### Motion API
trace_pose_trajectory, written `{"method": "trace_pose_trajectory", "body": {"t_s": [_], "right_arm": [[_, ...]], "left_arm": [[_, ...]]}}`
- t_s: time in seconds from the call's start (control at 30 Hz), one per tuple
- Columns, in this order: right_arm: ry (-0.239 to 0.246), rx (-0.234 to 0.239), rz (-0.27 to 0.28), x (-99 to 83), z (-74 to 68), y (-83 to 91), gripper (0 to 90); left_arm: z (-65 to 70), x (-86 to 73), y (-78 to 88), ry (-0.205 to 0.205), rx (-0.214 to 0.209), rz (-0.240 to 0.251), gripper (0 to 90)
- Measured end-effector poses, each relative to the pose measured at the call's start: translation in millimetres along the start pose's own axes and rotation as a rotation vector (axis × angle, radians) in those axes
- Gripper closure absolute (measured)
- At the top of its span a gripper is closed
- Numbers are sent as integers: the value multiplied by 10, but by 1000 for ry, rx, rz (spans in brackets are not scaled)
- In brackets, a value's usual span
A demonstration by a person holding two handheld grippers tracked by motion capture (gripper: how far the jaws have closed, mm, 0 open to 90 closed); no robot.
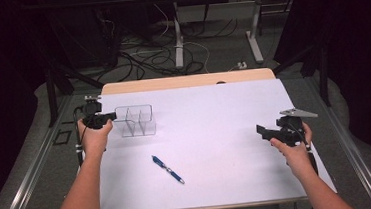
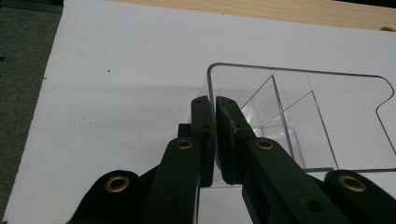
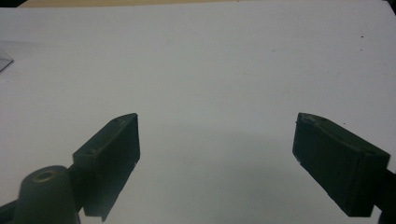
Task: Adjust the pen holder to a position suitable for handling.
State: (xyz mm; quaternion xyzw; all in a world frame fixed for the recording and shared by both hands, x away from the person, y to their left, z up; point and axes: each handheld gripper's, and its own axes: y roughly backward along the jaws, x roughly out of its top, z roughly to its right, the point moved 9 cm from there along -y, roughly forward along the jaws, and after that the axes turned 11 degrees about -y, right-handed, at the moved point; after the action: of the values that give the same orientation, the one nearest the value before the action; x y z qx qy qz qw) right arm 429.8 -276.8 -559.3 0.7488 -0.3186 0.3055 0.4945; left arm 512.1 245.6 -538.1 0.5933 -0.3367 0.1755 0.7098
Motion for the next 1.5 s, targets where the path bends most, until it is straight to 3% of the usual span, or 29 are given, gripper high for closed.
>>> {"method": "trace_pose_trajectory", "body": {"t_s": [0.47, 0.6, 0.83, 0.93, 1.23, 1.5], "right_arm": [[0, 0, -7, -12, 2, -10, 143], [3, 1, -5, -11, -4, -14, 143], [-7, 1, -9, -19, -15, -15, 143], [-4, 1, -11, -24, -11, -19, 144], [-4, 7, -17, -39, -28, -24, 144], [-5, 8, -21, -46, -36, -34, 144]], "left_arm": [[267, -16, 4, 29, 2, -24, 866], [469, -3, -21, 45, -13, -27, 866], [745, 14, -57, 32, -24, -39, 866], [928, 24, -77, 48, -37, -44, 865], [1225, 5, -82, 30, -62, -57, 857], [1385, 20, -111, 12, -88, -54, 853]]}}
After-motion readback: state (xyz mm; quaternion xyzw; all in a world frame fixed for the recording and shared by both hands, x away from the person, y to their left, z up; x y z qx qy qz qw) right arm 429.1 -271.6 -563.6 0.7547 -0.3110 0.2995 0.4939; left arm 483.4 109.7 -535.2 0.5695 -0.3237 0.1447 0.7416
